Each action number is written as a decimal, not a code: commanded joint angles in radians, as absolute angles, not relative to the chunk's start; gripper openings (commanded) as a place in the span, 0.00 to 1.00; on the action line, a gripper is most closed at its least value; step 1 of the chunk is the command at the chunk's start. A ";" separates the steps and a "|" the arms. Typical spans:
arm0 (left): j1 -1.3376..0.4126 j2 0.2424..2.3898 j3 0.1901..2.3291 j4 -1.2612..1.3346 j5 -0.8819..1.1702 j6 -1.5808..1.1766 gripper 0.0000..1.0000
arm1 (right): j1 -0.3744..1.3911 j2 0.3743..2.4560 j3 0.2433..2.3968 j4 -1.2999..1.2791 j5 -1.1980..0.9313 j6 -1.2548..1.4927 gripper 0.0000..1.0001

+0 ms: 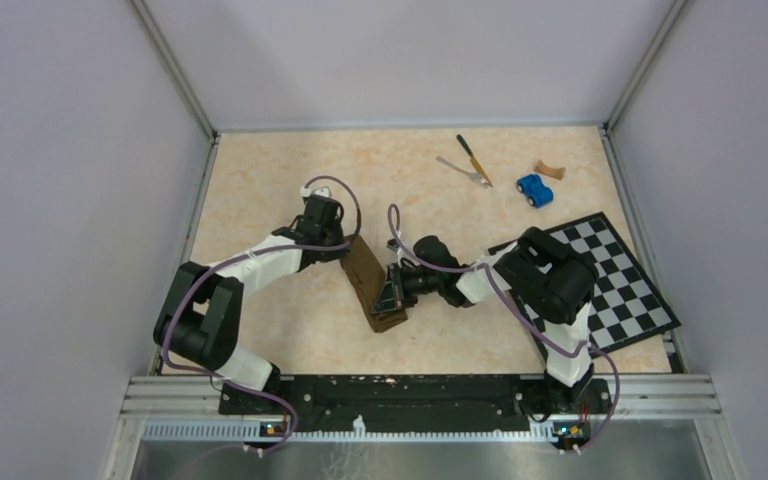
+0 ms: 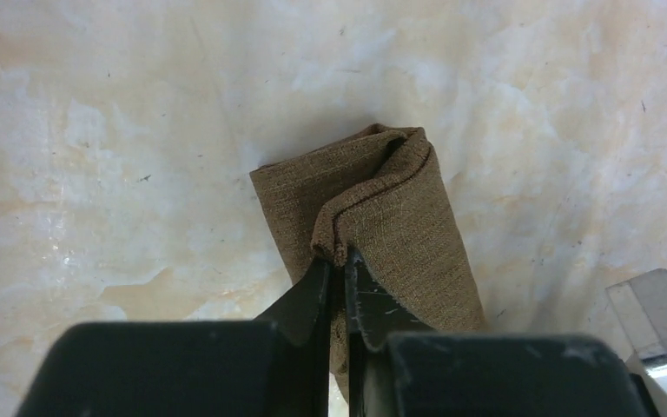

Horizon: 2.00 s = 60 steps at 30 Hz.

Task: Fold the napkin into a case and place the utensils inside
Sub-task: Fold the 2/3-rectangle-folded napkin at the center of the board, then grasp the top corner of the smaller rectangle folded napkin from the folded napkin.

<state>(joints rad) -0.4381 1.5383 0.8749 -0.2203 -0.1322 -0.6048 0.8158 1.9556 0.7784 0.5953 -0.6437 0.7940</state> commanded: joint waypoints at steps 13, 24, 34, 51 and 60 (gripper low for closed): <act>-0.271 1.500 0.645 0.145 0.282 -0.658 0.00 | 0.815 1.802 0.779 0.516 -0.669 0.634 0.33; -0.256 1.513 0.748 0.061 0.417 -0.717 0.00 | 0.829 1.667 0.951 0.274 -0.318 0.219 0.64; -0.239 1.538 0.784 0.016 0.486 -0.777 0.00 | 0.895 1.755 0.979 0.473 -0.124 0.102 0.62; -0.238 1.533 0.769 0.024 0.494 -0.801 0.00 | 1.020 1.886 1.089 0.403 0.162 0.059 0.34; -0.238 1.529 0.766 0.025 0.491 -0.811 0.00 | 1.032 1.903 1.092 0.402 0.196 0.094 0.36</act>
<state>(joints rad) -0.2424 1.5368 0.7517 0.0139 0.4789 -0.8024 1.0183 1.8927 1.0550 0.3893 0.1520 0.0822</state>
